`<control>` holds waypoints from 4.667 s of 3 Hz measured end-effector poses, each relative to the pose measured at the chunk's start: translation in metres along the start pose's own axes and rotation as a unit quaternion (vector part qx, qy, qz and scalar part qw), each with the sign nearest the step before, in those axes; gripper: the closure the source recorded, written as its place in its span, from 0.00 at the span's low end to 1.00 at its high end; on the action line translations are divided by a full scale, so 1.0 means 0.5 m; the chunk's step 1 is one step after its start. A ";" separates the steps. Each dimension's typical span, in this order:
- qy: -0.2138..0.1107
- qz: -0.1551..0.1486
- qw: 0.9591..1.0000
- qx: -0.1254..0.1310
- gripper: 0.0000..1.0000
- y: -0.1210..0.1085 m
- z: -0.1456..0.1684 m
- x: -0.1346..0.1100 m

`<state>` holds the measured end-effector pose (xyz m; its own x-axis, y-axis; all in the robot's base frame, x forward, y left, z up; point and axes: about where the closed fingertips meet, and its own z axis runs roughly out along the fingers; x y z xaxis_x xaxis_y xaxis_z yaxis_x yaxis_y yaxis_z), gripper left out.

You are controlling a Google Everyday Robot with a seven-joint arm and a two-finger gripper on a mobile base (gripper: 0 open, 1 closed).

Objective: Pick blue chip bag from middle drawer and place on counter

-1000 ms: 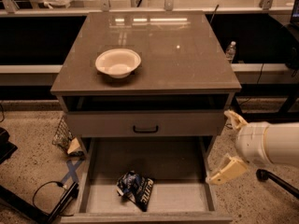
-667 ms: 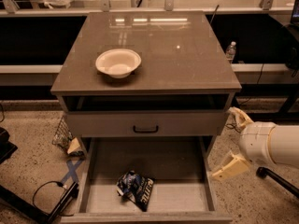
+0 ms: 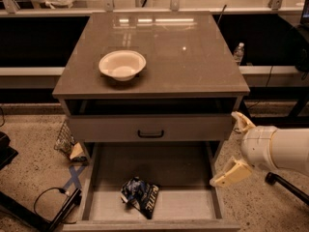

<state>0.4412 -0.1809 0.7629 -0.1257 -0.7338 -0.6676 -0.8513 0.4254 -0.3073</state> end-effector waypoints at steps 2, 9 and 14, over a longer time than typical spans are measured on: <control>-0.049 0.075 0.996 -0.022 0.00 0.109 0.269 0.045; -0.020 0.151 0.976 -0.158 0.46 0.377 0.751 0.069; -0.196 0.038 0.960 -0.197 1.00 0.427 0.274 -0.291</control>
Offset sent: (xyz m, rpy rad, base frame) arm 0.0540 0.1137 -0.2061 0.2621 0.0646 -0.1408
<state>0.3474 0.0895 0.7015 -0.0589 -0.4195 -0.9058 -0.9836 0.1793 -0.0191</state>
